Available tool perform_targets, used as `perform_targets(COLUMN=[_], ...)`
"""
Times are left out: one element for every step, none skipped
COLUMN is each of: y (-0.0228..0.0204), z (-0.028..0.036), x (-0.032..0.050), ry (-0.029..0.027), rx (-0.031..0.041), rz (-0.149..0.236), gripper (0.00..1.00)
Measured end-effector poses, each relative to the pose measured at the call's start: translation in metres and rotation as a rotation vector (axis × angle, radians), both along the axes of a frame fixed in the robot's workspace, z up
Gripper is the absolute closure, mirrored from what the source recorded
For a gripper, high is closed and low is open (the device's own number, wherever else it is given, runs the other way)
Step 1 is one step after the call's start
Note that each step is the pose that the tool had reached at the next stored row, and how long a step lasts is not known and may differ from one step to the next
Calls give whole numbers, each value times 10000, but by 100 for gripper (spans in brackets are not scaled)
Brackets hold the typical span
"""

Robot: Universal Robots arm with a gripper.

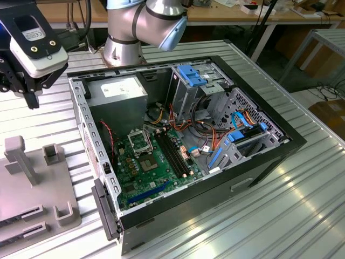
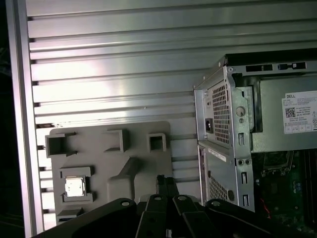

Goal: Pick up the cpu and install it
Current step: 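Reach for the cpu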

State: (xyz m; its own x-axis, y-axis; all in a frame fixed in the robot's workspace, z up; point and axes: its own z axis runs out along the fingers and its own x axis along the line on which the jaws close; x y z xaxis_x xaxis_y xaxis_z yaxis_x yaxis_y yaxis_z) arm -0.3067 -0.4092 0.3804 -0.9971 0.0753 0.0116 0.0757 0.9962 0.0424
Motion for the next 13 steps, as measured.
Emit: perform_targets(y=[-1,-1,-2,-2,-2,-3,-3,-3,-3,-3,-3,-3,-3], z=[0,0,0,0,0,0,0,0,0,0,0,0,0], x=[-12,-24,-35,-46,-62,-73,-86,-97,-111,-122,-133,-143,-154], ry=[-1,-1,0,0,0,0,0,0,0,0,0,-1,-1], rx=[0,0,0,0,0,-1,0,1,0,0,0,0,0], rz=[0,0,0,0,0,0,0,0,-1,0,0,0,-1], gripper=[89,89,89,89,89,89,89,89,89,89,89,89,89])
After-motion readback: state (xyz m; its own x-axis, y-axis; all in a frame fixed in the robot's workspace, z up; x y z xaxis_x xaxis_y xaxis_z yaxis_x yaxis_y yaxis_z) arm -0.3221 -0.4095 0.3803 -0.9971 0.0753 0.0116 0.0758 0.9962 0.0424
